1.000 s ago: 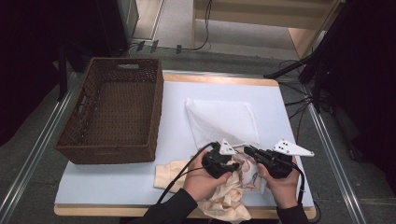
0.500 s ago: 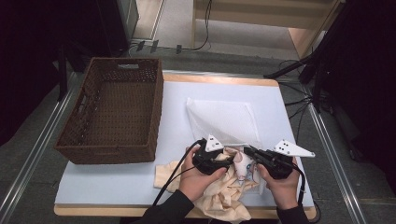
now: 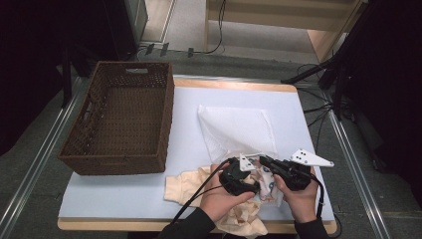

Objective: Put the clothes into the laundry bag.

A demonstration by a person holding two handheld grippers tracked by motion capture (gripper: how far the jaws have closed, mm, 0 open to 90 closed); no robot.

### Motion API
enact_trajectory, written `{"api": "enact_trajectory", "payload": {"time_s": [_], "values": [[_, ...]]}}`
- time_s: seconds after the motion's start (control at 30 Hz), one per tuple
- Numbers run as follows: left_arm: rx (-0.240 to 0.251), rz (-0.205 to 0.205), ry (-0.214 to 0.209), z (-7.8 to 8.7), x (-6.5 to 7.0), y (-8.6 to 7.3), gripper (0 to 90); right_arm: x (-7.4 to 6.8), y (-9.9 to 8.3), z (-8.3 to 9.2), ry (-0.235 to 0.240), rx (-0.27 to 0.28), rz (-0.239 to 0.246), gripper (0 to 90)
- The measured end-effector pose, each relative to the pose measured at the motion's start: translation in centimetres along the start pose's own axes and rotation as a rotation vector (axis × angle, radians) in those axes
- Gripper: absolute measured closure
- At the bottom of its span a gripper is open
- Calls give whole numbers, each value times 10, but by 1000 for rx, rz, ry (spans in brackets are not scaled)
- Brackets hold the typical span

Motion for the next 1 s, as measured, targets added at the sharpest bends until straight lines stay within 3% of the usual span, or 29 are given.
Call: {"api": "enact_trajectory", "payload": {"time_s": [0.1, 0.13, 0.2, 0.27, 0.3, 0.33, 0.37, 0.4, 0.47, 0.57, 0.7, 0.8, 0.93, 1.0], "values": [[42, 51, 36, 6, -9, 2, 694, -3, 1, 1, 7, 5, 17, 888], [68, 72, 46, 10, -12, 4, 725, -4, 2, 2, 8, 6, 19, 888], [139, 147, 105, 22, -25, 9, 736, -3, 3, 4, 8, 16, 18, 888], [183, 195, 181, 29, -36, 10, 735, -3, 4, 6, 4, 24, 17, 889], [182, 188, 214, 29, -39, 10, 734, -4, 4, 7, 7, 29, 17, 889], [140, 139, 249, 21, -41, 7, 729, -5, 5, 7, 7, 29, 21, 888], [85, 116, 235, 12, -41, 3, 711, -7, 5, 7, 8, 29, 23, 888], [55, 110, 195, 6, -41, 0, 674, -7, 5, 6, 7, 26, 29, 889], [93, 110, 167, 9, -40, -2, 608, -7, 4, 4, 7, 18, 30, 889], [148, 158, 37, 26, -40, 2, 453, -3, 2, 5, -1, 15, 18, 888], [138, 126, 3, 44, -36, 5, 303, 0, 2, 5, -4, 13, 10, 888], [176, 126, -45, 56, -32, 6, 244, 0, 2, 4, -5, 11, 11, 888], [194, 82, -105, 59, -14, 10, 156, 1, 1, 3, -8, 10, 7, 887], [177, 58, -103, 54, -7, 13, 138, 1, 1, 2, -10, 7, 8, 887]]}}
Point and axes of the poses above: each handheld gripper's, and its own axes: z roughly backward along the jaws, y roughly out of its top, x roughly to its right, the point moved 3 cm from there along -z, roughly forward along the jaws, and after that the axes turned 3 degrees about -z, right-handed, at the moved point
